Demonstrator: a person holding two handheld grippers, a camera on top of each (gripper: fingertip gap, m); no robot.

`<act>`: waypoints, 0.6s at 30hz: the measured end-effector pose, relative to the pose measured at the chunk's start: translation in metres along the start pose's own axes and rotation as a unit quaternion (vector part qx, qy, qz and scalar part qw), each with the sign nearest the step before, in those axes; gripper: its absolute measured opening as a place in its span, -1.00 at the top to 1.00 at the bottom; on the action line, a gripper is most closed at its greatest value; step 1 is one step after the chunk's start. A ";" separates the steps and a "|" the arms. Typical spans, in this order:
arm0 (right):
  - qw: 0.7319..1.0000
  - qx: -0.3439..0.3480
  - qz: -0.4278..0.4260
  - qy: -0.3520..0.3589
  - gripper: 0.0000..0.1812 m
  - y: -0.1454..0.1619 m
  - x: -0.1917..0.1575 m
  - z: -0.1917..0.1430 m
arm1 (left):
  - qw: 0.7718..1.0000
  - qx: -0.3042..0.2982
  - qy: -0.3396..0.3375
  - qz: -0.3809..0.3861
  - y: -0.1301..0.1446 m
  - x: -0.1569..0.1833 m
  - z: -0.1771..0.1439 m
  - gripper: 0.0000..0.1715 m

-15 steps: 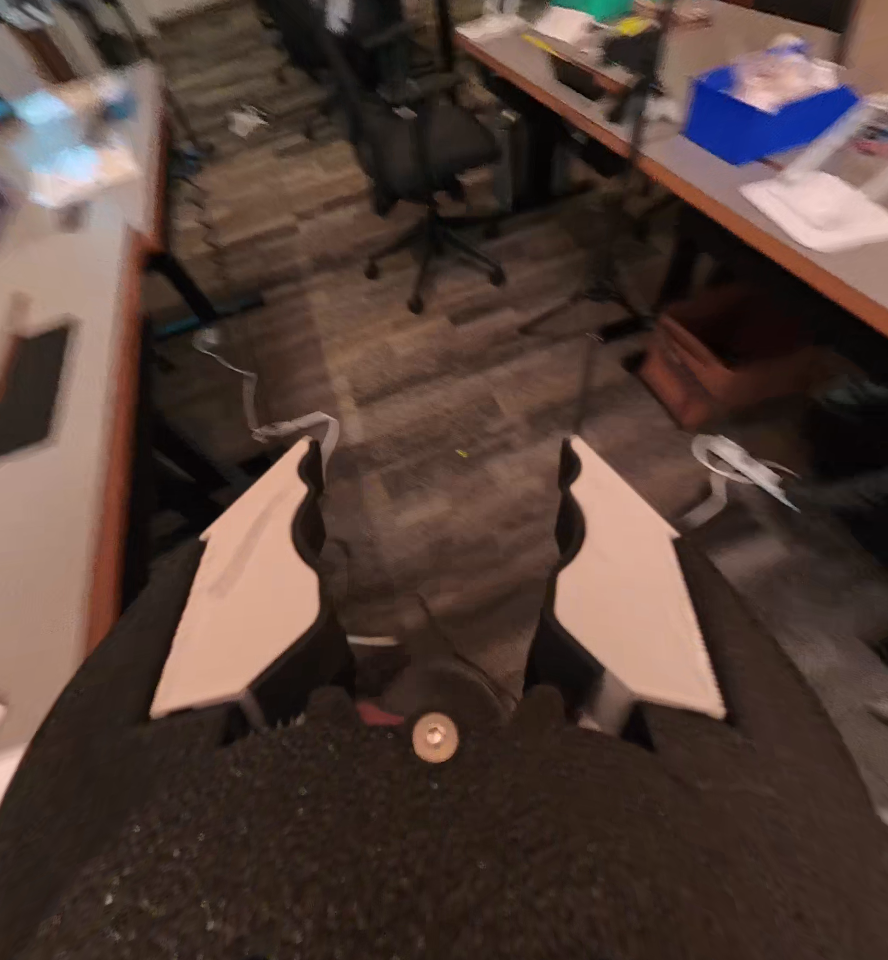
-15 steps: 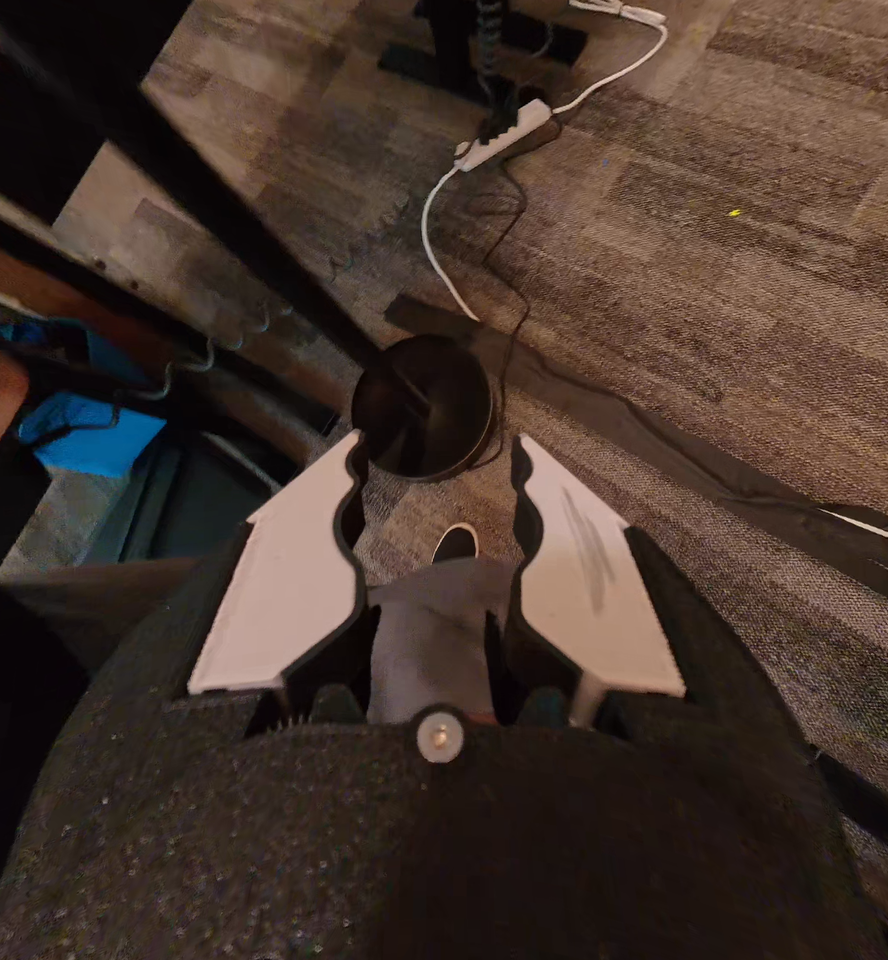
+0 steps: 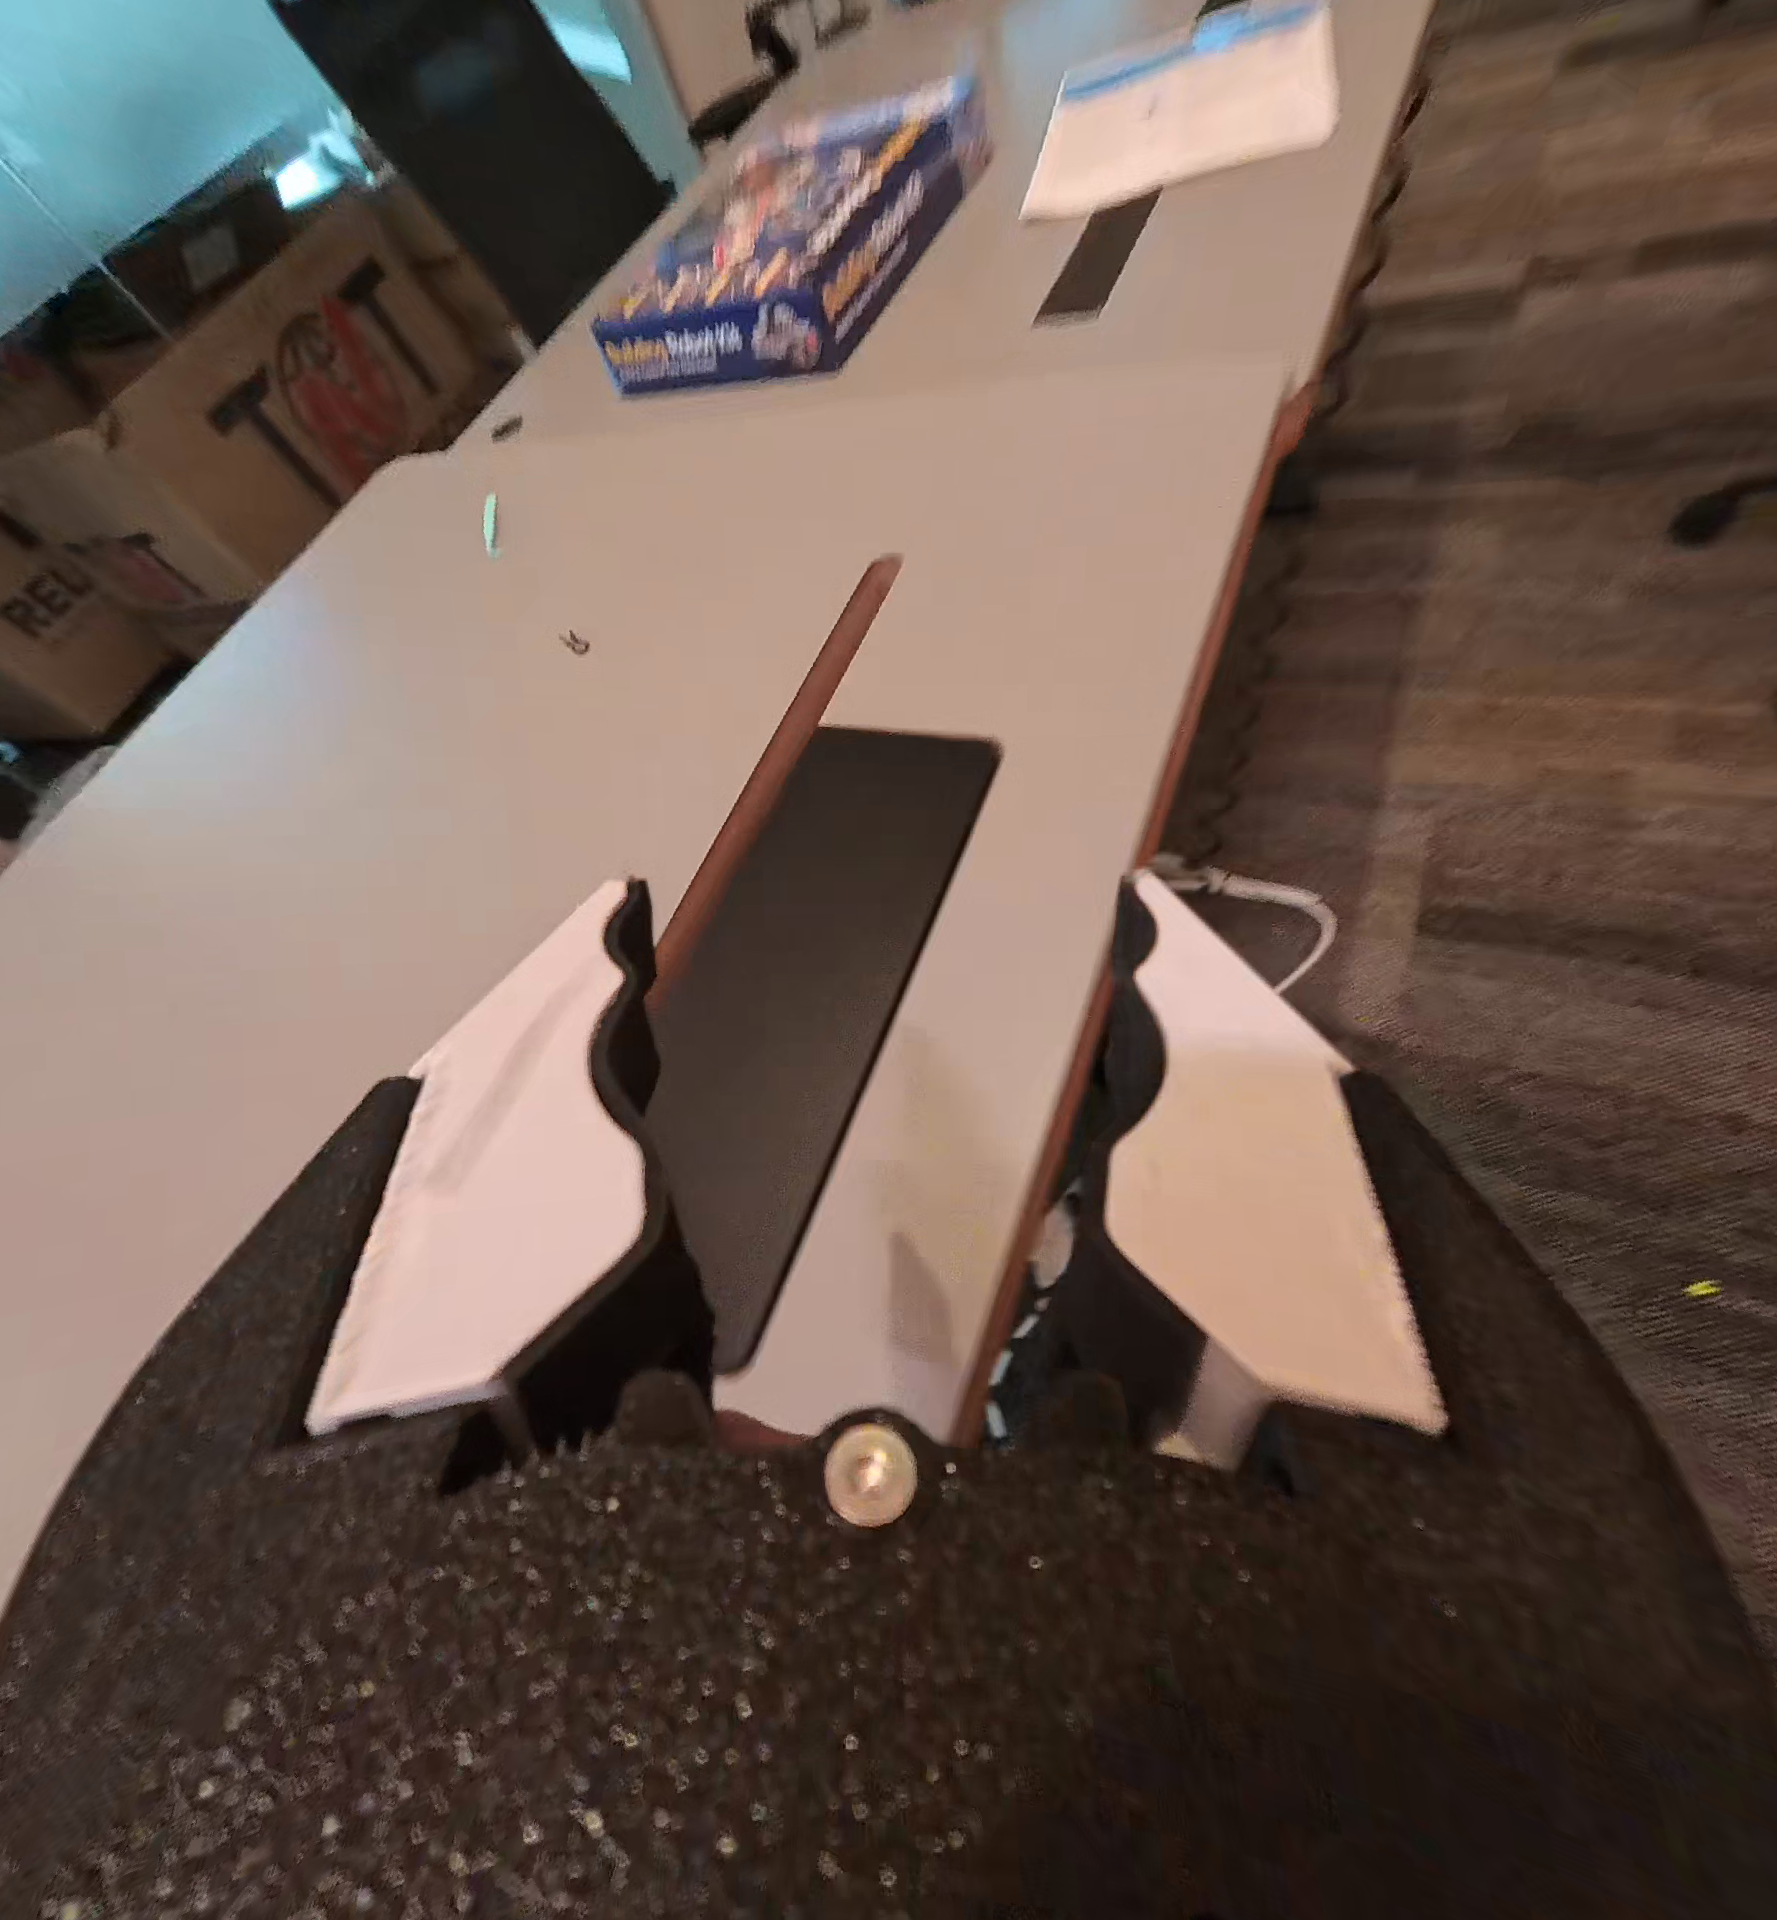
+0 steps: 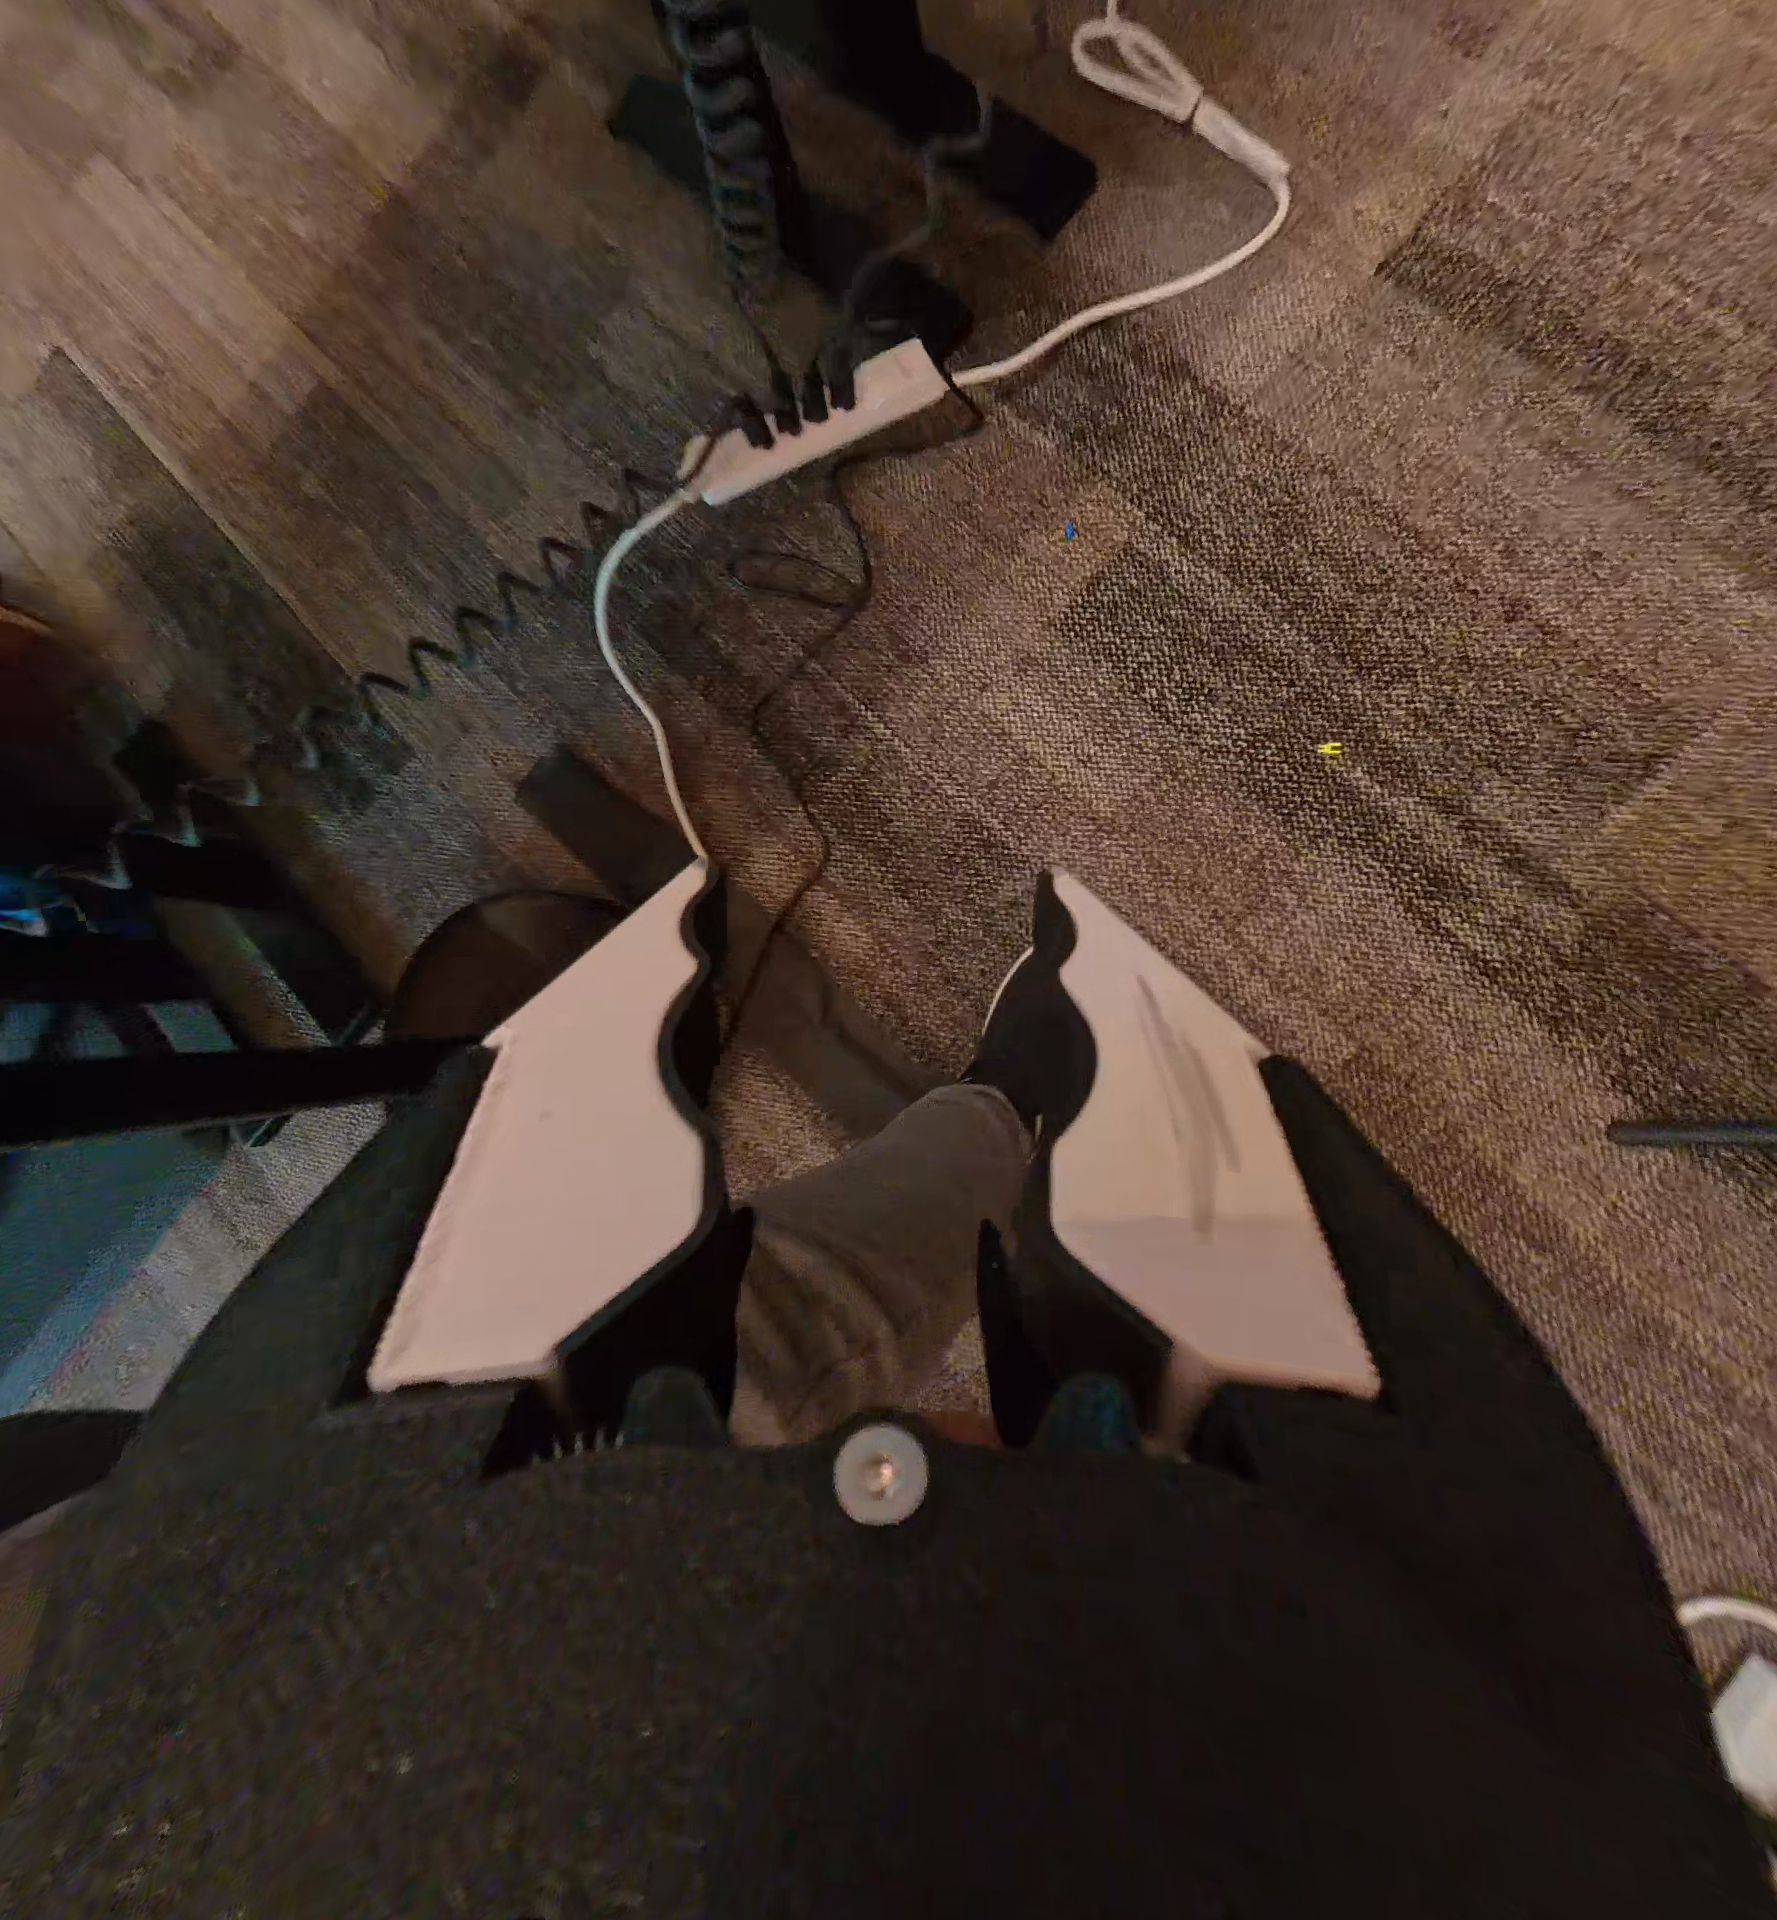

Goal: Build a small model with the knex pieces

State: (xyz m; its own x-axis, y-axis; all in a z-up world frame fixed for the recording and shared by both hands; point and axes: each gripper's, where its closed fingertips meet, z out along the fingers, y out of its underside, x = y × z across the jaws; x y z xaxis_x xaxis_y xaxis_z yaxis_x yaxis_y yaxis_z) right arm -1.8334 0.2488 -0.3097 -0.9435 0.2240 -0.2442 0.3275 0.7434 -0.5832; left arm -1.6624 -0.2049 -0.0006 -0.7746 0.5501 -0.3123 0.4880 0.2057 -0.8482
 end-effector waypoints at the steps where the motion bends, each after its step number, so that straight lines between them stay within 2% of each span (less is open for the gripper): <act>1: 1.000 -0.017 0.003 -0.006 0.34 -0.003 0.026 0.030 | 1.000 -0.020 -0.009 0.015 0.010 -0.002 0.025 -0.01; 4: 0.999 -0.040 0.026 -0.008 0.33 -0.015 0.101 0.106 | 0.996 -0.089 -0.008 0.007 0.044 -0.001 0.079 -0.01; 8: 0.997 -0.062 0.055 -0.006 0.34 -0.014 0.178 0.198 | 0.989 -0.143 -0.015 -0.031 0.085 -0.003 0.109 0.00; 11: 0.994 -0.084 0.064 0.001 0.35 0.002 0.223 0.265 | 0.991 -0.131 -0.012 -0.033 0.082 -0.008 0.118 0.05; 15: 0.989 -0.108 0.099 0.021 0.41 0.039 0.282 0.353 | 0.986 -0.137 0.032 -0.086 0.086 -0.005 0.123 0.09; 18: 0.986 -0.130 0.100 0.029 0.43 0.071 0.318 0.416 | 0.989 -0.127 0.036 -0.061 0.083 0.000 0.122 0.23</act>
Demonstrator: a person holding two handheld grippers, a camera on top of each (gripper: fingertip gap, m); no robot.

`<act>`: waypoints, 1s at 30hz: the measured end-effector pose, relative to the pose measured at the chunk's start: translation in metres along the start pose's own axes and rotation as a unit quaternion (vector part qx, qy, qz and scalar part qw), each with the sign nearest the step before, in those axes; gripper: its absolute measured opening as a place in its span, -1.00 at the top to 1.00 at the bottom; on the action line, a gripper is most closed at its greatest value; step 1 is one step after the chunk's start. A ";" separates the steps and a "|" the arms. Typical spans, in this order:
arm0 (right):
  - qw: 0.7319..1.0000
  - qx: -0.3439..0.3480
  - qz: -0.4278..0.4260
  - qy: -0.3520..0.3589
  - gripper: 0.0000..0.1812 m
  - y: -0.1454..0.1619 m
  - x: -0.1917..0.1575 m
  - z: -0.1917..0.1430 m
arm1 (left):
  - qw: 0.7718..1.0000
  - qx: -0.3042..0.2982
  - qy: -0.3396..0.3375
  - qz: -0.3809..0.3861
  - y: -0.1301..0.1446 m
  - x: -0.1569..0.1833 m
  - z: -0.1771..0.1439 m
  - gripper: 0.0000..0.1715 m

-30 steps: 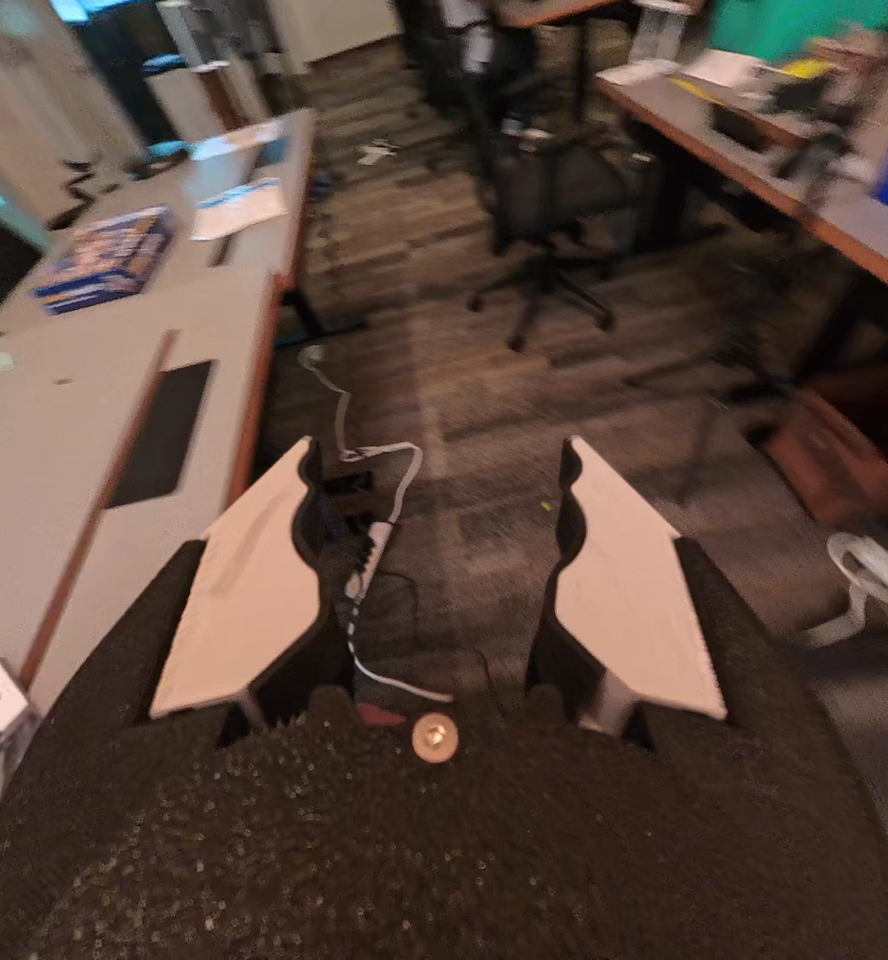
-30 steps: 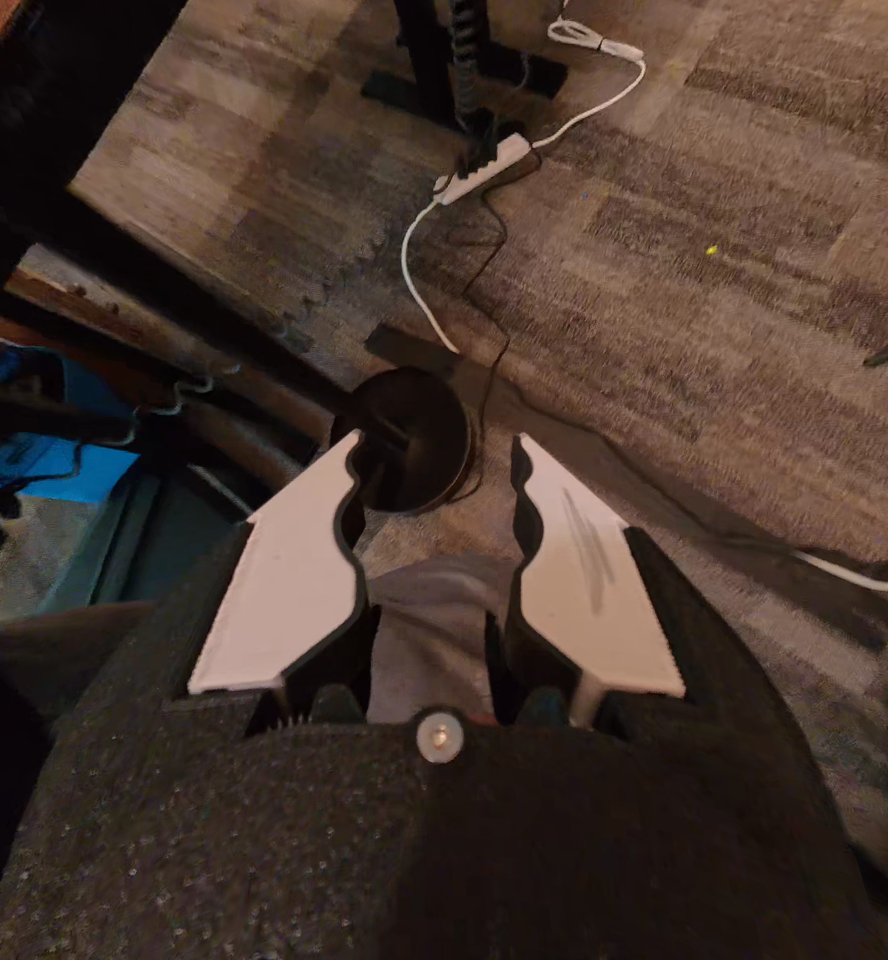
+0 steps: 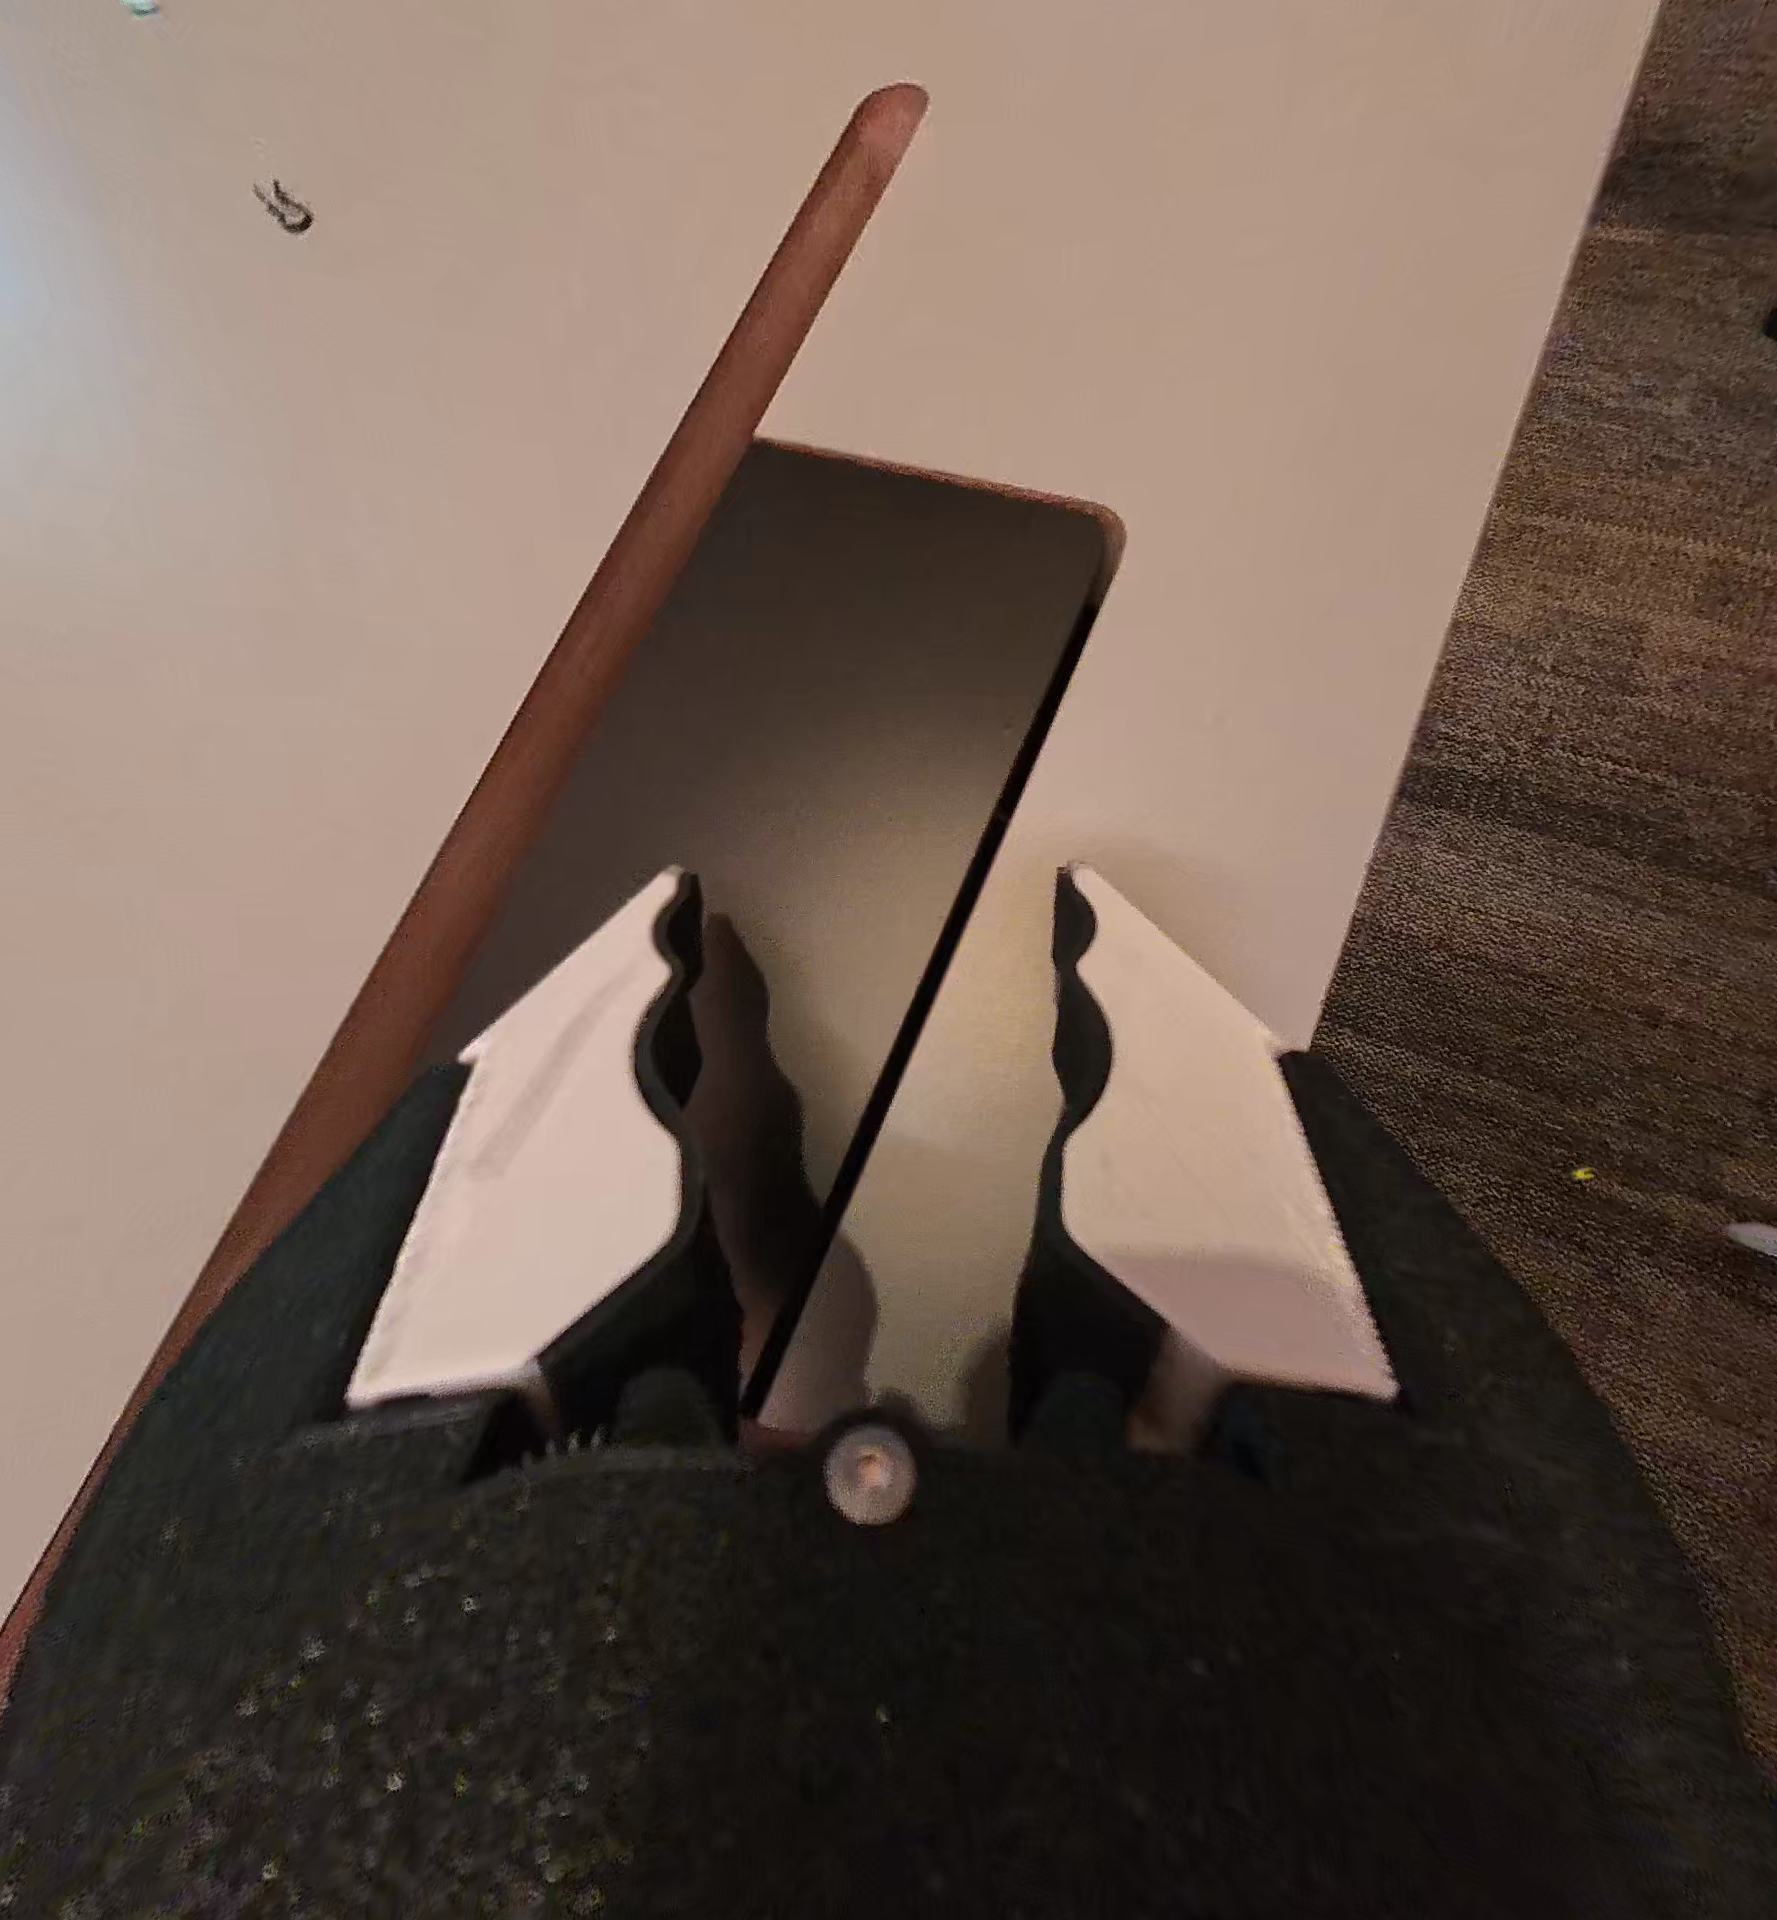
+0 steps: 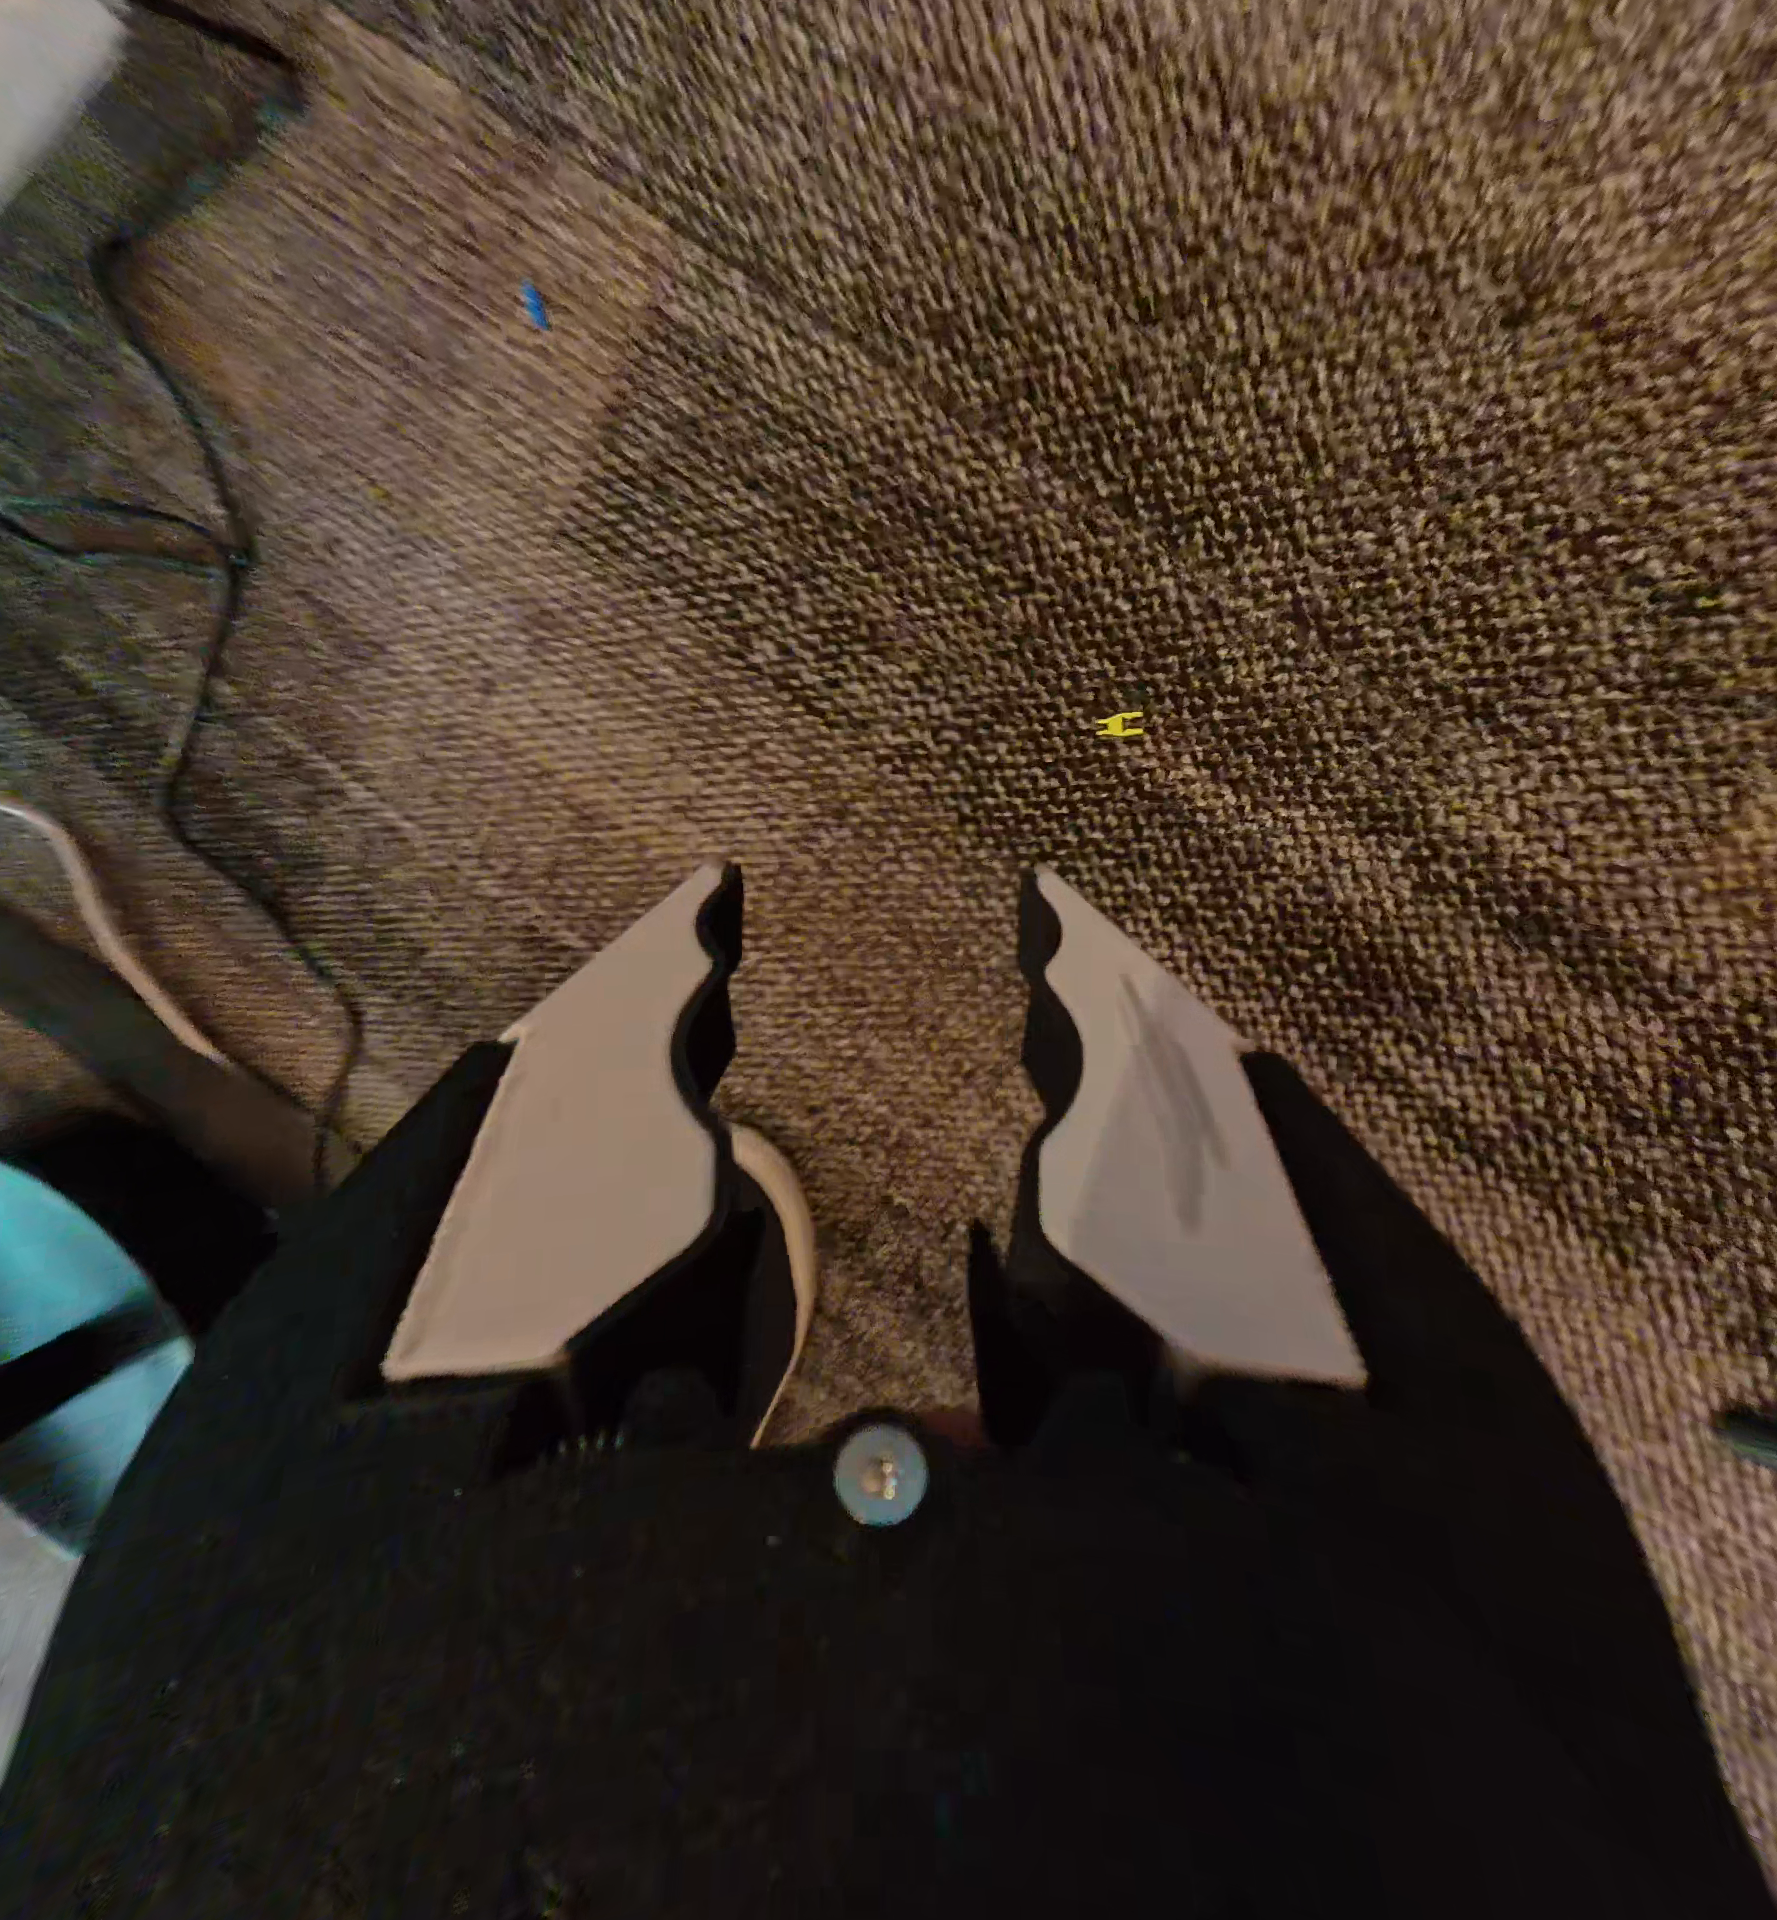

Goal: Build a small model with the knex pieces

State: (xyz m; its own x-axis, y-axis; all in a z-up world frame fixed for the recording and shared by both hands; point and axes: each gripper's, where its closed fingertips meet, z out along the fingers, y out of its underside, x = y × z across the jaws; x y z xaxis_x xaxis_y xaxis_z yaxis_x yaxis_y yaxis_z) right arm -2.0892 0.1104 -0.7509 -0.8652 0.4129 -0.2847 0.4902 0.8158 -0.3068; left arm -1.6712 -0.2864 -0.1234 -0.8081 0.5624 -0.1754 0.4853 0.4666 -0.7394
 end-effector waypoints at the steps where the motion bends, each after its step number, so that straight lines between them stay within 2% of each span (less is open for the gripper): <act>1: 1.000 -0.008 -0.005 0.002 0.43 0.003 0.009 0.021 | 1.000 -0.001 0.007 -0.004 0.000 0.001 0.000 0.25; 3: 1.000 -0.014 -0.014 0.009 0.45 0.008 0.026 0.059 | 0.999 -0.010 0.020 -0.036 0.003 -0.002 0.002 0.17; 6: 1.000 -0.029 -0.009 0.008 0.49 0.019 0.046 0.106 | 0.999 -0.011 0.025 -0.040 0.003 -0.001 0.002 0.19; 12: 0.998 -0.034 -0.021 0.038 0.49 0.030 0.082 0.165 | 0.998 -0.016 0.031 -0.054 0.004 -0.002 0.003 0.14; 20: 0.995 -0.051 -0.046 0.069 0.65 0.034 0.101 0.207 | 0.997 -0.019 0.021 -0.066 0.005 -0.005 0.003 0.08; 23: 0.992 -0.081 -0.057 0.082 0.69 0.044 0.103 0.218 | 0.997 -0.021 0.024 -0.070 0.006 -0.005 0.004 0.07; 25: 0.990 -0.070 -0.070 0.102 0.81 0.041 0.108 0.220 | 0.997 -0.021 0.023 -0.069 0.006 -0.005 0.004 0.07; 30: 0.992 -0.062 -0.062 0.095 0.82 0.040 0.108 0.220 | 0.997 -0.020 0.025 -0.067 0.006 -0.004 0.004 0.08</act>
